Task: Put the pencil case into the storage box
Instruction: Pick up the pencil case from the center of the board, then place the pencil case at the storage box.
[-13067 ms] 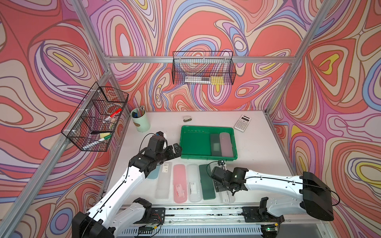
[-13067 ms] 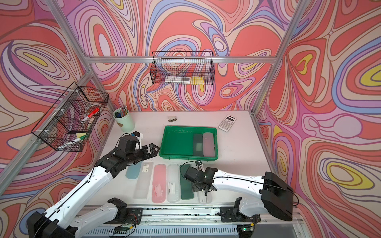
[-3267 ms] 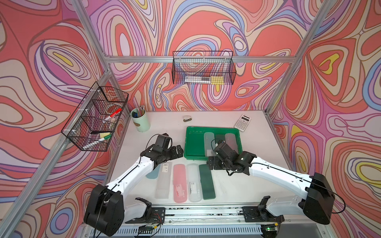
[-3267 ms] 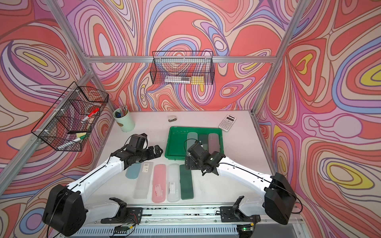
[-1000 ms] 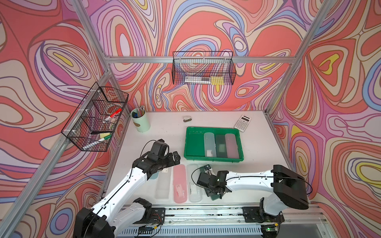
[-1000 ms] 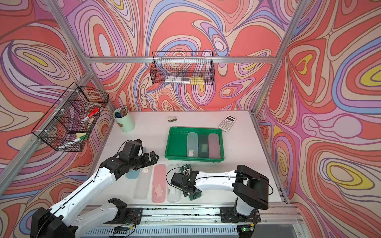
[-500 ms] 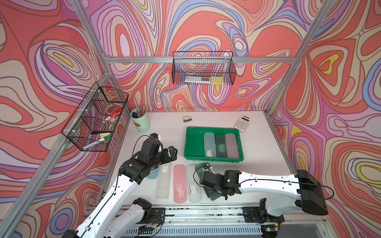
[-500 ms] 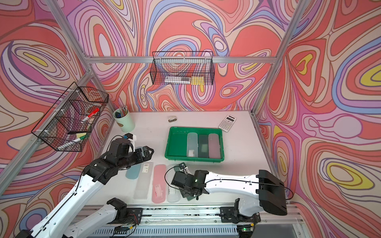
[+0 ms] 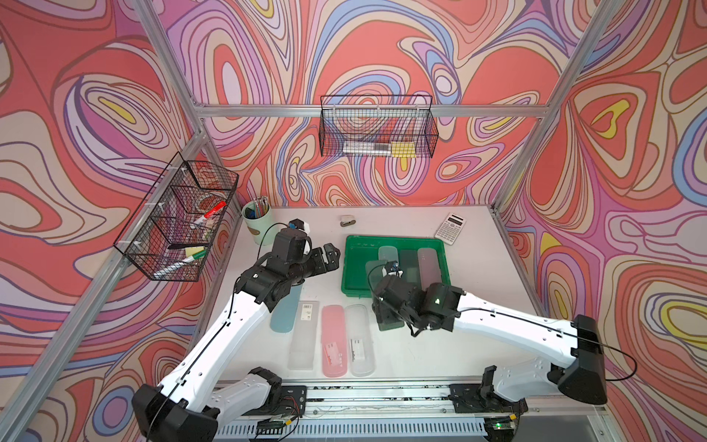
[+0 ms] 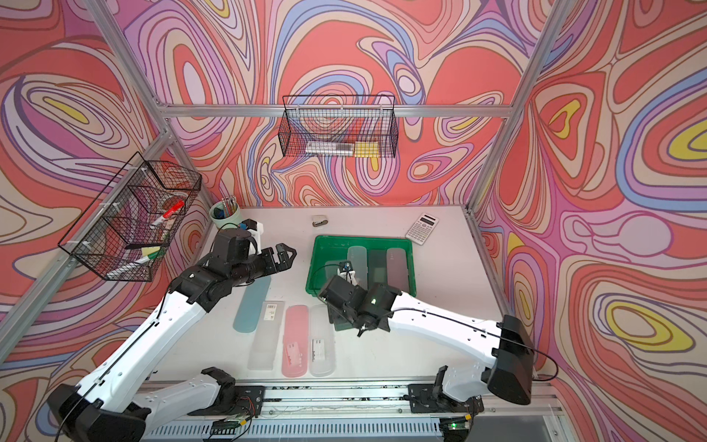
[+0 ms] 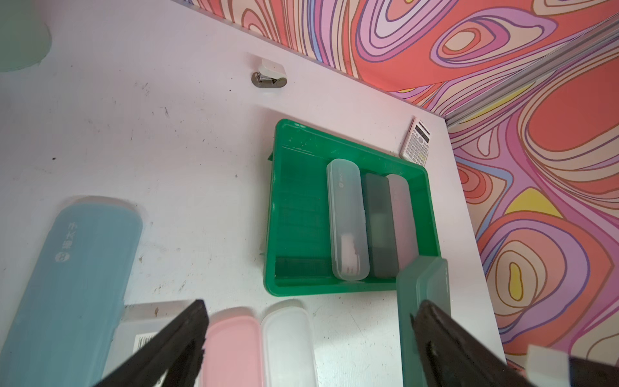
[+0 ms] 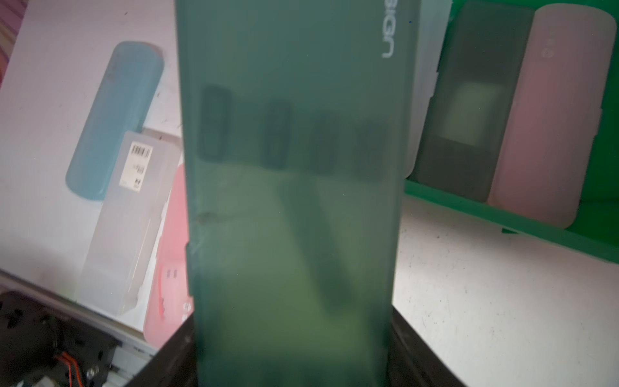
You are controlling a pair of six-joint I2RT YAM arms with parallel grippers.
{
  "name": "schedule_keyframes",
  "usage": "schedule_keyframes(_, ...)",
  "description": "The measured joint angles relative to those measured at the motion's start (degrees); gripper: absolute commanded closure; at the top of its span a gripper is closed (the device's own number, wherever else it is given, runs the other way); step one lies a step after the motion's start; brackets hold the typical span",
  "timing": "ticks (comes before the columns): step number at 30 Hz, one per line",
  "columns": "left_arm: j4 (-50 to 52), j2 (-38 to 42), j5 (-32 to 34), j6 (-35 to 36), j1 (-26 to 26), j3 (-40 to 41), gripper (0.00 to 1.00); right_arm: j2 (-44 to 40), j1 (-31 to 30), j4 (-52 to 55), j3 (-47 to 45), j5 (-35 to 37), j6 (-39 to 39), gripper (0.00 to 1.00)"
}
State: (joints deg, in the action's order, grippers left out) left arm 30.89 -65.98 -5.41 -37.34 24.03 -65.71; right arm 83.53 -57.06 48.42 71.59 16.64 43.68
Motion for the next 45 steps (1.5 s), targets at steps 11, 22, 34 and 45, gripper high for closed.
schedule_keyframes(11,-10.1,-4.1,-2.6,0.0,0.0,2.1,0.01,23.4,13.4,-4.4,16.9,-6.9,-2.3,0.63)
schedule_keyframes(22,-13.2,-3.7,-4.1,0.1,0.0,9.0,0.01,37.6,14.6,-4.7,29.2,-6.8,-2.9,0.64)
schedule_keyframes(34,-14.5,-4.5,-5.4,0.7,0.0,9.3,0.01,39.6,14.6,-5.2,27.1,-7.5,-2.4,0.60)
schedule_keyframes(45,-15.8,-5.9,-6.7,0.7,0.0,9.3,0.01,39.9,14.6,-6.0,26.7,-8.5,-2.6,0.12)
